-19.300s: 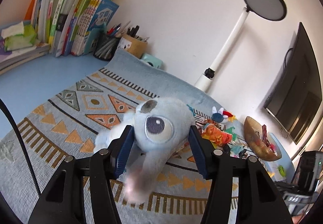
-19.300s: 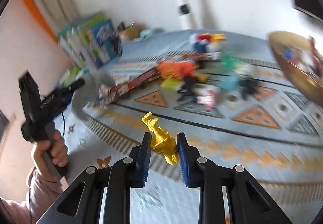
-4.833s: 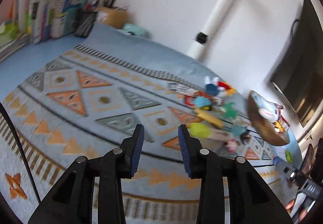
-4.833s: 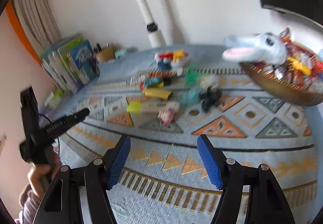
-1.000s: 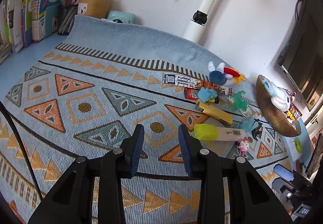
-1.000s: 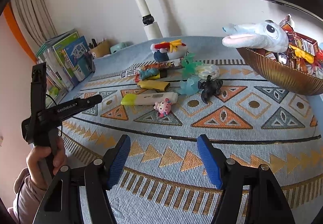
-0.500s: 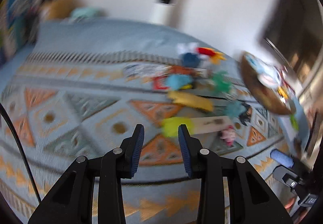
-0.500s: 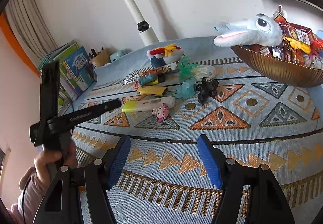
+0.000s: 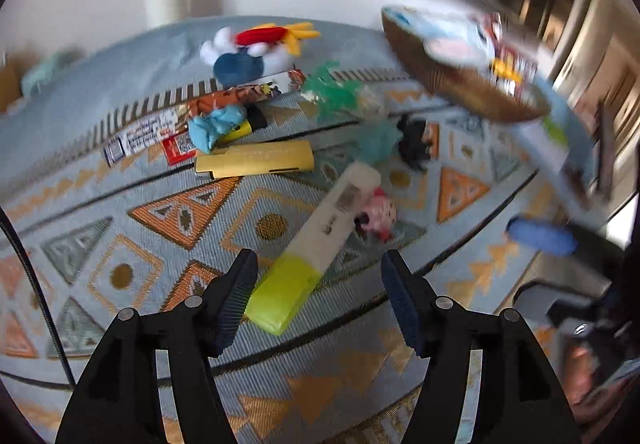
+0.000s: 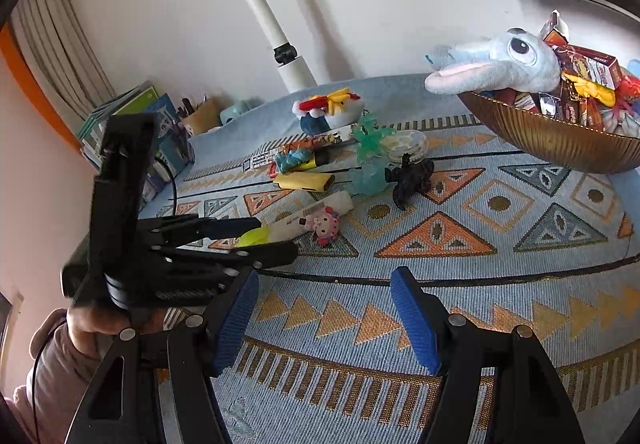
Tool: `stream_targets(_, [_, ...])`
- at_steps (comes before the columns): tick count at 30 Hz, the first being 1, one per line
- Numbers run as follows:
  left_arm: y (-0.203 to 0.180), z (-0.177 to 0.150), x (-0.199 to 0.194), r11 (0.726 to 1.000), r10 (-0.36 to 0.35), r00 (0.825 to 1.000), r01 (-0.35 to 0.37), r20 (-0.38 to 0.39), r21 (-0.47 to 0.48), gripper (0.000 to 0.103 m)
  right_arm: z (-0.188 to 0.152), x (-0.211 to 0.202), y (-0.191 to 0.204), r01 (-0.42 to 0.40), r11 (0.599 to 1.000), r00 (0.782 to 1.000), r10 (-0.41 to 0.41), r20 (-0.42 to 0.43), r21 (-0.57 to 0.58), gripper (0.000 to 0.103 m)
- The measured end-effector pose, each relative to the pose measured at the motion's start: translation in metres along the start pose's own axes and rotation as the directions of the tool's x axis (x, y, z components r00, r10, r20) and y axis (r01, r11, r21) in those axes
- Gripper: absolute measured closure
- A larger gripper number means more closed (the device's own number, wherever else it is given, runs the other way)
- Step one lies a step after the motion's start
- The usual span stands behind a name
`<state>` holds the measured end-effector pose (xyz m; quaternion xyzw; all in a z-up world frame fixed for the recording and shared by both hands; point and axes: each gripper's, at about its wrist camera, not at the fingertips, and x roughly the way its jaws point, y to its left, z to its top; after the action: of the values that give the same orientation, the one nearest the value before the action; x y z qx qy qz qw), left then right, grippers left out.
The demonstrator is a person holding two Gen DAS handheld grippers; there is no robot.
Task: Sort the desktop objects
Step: 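Grasp the white highlighter with yellow cap with the left tool, then carry the highlighter in the left tool over the golden bowl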
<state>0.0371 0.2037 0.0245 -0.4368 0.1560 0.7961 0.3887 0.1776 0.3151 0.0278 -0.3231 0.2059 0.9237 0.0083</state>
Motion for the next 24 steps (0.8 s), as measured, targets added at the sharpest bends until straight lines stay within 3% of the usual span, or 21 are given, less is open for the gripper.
stream_targets(3, [-0.012, 0.006, 0.009, 0.996, 0.060, 0.998, -0.060, 0.002, 0.063, 0.041, -0.001, 0.000, 0.000, 0.002, 1.000, 1.000, -0.002, 0.000, 0.003, 0.036])
stream_targets(5, [-0.015, 0.011, 0.017, 0.995, 0.045, 0.999, -0.046, 0.016, 0.092, 0.043, -0.001, -0.001, 0.000, 0.002, 1.000, 1.000, -0.002, 0.001, 0.005, 0.036])
stream_targets(7, [-0.016, 0.018, 0.021, 0.992, 0.024, 0.999, -0.027, 0.030, 0.123, 0.051, -0.001, 0.000, -0.001, 0.002, 1.000, 1.000, -0.002, 0.001, 0.007, 0.036])
stream_targets(8, [-0.019, 0.019, 0.020, 0.991, 0.010, 0.999, -0.014, 0.031, 0.133, 0.070, -0.001, 0.000, -0.001, 0.000, 1.000, 1.000, 0.000, 0.001, 0.007, 0.036])
stream_targets(9, [-0.023, 0.019, 0.019, 0.989, 0.020, 0.999, -0.024, 0.029, 0.146, 0.081, -0.001, 0.000, 0.000, -0.001, 1.000, 1.000, 0.001, 0.002, 0.007, 0.036])
stream_targets(12, [-0.026, 0.008, 0.006, 0.985, 0.070, 0.996, -0.077, 0.050, 0.156, 0.082, -0.001, -0.002, -0.001, -0.002, 1.000, 1.000, 0.002, 0.010, 0.013, 0.036])
stream_targets(17, [0.012, -0.022, -0.024, 0.995, 0.096, 0.993, -0.094, 0.073, -0.033, 0.082, -0.001, -0.002, 0.000, 0.018, 1.000, 1.000, -0.018, 0.014, 0.022, 0.036])
stream_targets(19, [0.029, -0.038, -0.034, 0.986, 0.122, 0.988, -0.110, 0.091, -0.127, 0.082, -0.001, -0.001, 0.001, 0.036, 0.999, 0.999, -0.037, 0.021, 0.019, 0.036])
stream_targets(22, [0.053, -0.055, -0.041, 0.969, 0.076, 0.990, -0.044, 0.123, -0.242, 0.082, -0.001, 0.001, 0.001, 0.062, 0.998, 0.998, -0.063, 0.024, 0.014, 0.036])
stream_targets(24, [0.055, -0.055, -0.046, 0.963, 0.099, 0.982, -0.054, 0.161, -0.264, 0.082, 0.002, 0.005, -0.003, 0.060, 0.998, 0.998, -0.060, -0.007, 0.020, 0.036])
